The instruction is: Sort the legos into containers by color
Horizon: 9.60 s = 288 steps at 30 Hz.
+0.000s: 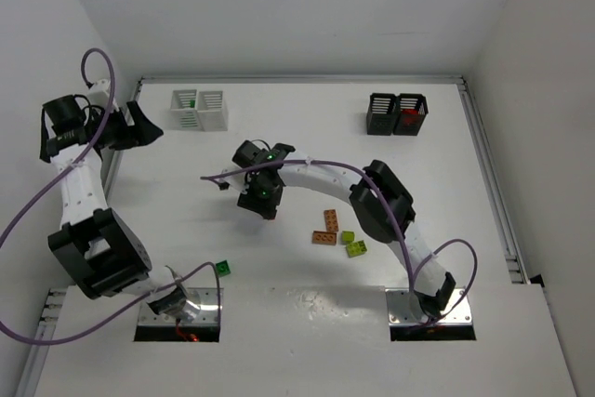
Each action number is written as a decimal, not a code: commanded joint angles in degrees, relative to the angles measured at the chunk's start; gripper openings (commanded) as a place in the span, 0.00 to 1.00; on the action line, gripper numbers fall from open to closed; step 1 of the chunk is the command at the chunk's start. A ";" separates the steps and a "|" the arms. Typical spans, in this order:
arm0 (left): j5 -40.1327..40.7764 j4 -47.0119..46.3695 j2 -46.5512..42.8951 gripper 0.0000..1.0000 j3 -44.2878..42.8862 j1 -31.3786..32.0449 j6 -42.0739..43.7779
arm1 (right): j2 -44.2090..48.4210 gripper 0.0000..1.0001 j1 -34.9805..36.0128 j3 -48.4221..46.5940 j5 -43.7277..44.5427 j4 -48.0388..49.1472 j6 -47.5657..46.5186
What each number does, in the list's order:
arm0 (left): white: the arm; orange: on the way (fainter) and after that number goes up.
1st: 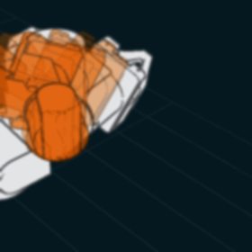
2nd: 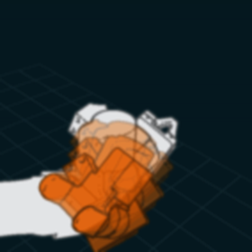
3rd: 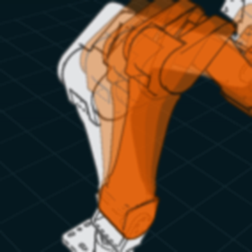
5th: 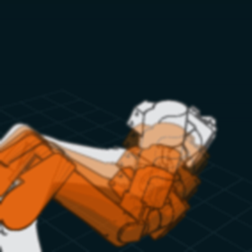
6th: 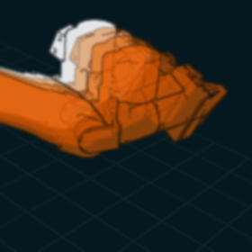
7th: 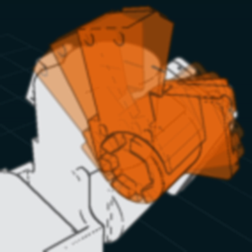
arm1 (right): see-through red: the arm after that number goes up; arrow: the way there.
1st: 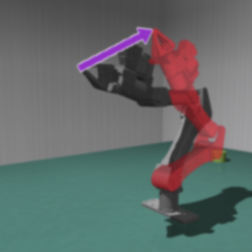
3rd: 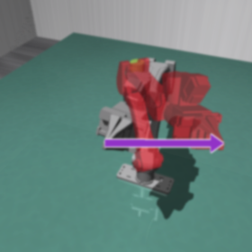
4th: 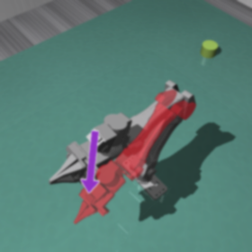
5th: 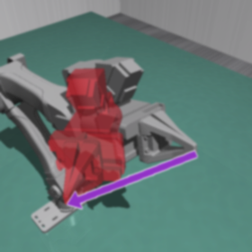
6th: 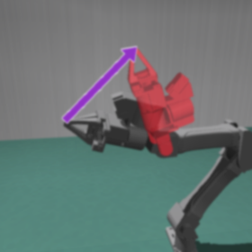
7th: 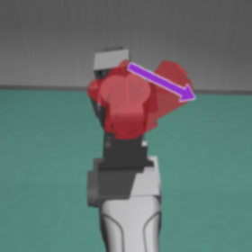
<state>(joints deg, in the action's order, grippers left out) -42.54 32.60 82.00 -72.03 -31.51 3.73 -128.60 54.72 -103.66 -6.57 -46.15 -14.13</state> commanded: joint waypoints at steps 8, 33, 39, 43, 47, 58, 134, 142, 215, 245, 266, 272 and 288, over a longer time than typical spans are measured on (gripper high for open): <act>-1.66 -2.45 -5.97 0.84 0.22 0.83 2.95 | -1.75 0.46 0.04 -2.25 1.47 -0.43 -1.43; -0.08 -2.45 -6.50 0.84 1.28 -0.22 4.54 | -5.17 0.16 1.62 -2.25 1.47 0.62 -1.95; -0.61 -2.98 -5.97 0.84 1.80 -0.22 5.67 | -0.36 0.08 1.62 0.20 2.00 0.62 -1.95; -1.22 -2.98 -7.11 0.84 3.03 -0.22 8.22 | 7.27 0.07 -1.35 3.62 3.48 1.23 0.32; 1.31 -2.45 -9.30 0.85 3.04 4.14 10.67 | 15.01 0.06 -6.88 6.97 2.00 1.94 3.66; 13.28 17.39 0.09 0.89 -7.86 34.30 18.94 | 19.70 0.05 -33.34 -3.03 3.93 -2.53 6.40; 37.01 26.99 -6.15 1.00 27.21 74.75 25.02 | 10.21 0.55 -55.33 -13.85 -5.22 -7.37 11.41; 40.87 26.46 -2.29 1.00 27.21 78.26 21.77 | 10.21 0.55 -55.33 -12.72 -4.68 -7.37 10.88; 48.95 25.85 14.25 0.30 23.51 89.16 13.41 | 10.99 0.55 -55.69 -10.43 -5.82 -6.94 9.30; 38.96 15.48 30.22 0.13 -48.54 31.26 0.59 | 21.02 0.54 -49.01 6.09 -12.15 -1.93 12.99; 44.56 8.18 46.50 0.23 -55.50 25.62 -0.56 | 22.78 0.54 -49.01 9.00 -13.20 -2.71 11.32; 46.41 6.25 47.64 0.28 -55.50 25.62 -0.56 | 22.25 0.54 -48.48 10.14 -14.35 -2.72 9.74; 47.30 3.88 40.98 0.70 -54.19 24.92 -3.19 | 29.71 0.54 -45.14 24.02 -13.03 -1.66 6.23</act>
<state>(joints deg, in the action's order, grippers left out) 5.41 39.20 129.97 -125.78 -5.26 3.22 -104.20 8.71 -81.67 -19.92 -49.12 -6.09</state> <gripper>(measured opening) 0.699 0.537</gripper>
